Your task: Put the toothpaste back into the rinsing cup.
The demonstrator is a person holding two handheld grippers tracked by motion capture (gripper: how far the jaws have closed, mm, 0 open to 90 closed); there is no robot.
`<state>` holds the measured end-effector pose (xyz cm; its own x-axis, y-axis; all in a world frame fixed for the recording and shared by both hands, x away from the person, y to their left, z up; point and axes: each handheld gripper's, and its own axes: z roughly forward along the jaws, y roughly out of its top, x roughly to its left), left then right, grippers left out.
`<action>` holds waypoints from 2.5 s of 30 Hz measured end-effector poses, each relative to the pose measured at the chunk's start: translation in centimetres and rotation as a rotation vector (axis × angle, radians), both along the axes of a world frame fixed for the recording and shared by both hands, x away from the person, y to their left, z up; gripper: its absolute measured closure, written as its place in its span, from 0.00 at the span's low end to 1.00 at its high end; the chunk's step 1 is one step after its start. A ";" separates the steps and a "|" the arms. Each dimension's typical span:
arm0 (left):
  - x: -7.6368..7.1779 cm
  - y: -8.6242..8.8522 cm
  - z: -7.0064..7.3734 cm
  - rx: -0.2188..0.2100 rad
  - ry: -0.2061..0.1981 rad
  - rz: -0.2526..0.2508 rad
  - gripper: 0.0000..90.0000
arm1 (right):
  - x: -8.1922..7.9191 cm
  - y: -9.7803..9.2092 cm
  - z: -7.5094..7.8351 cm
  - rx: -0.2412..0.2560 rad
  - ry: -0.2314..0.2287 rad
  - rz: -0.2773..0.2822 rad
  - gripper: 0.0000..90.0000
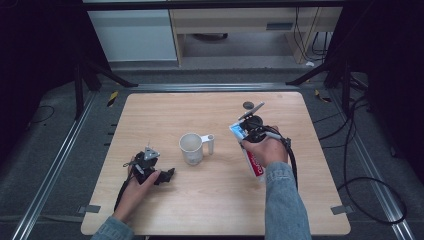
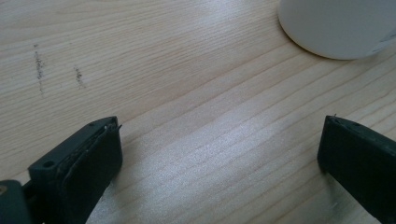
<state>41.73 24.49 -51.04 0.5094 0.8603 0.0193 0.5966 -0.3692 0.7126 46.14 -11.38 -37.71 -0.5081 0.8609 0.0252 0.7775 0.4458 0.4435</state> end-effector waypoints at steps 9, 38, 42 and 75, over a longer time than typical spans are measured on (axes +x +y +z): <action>0.0 0.0 0.0 0.000 0.000 0.000 0.00 | -0.2 0.4 0.1 0.049 -0.052 0.010 0.82; 0.0 0.0 0.0 -0.001 0.000 0.001 0.00 | -1.8 -0.3 0.5 0.214 -0.265 -0.013 0.82; 0.0 0.0 0.0 -0.001 0.000 0.001 0.00 | -1.8 -0.1 0.6 0.233 -0.277 -0.015 0.82; 0.0 0.0 0.0 -0.001 0.001 0.001 0.00 | -2.1 1.3 2.2 0.343 -0.413 -0.045 0.82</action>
<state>41.74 24.47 -51.04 0.5089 0.8606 0.0185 0.5972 -0.3684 0.7125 44.04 -10.08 -35.47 -0.4981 0.8594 0.1152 0.5226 0.1916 0.8308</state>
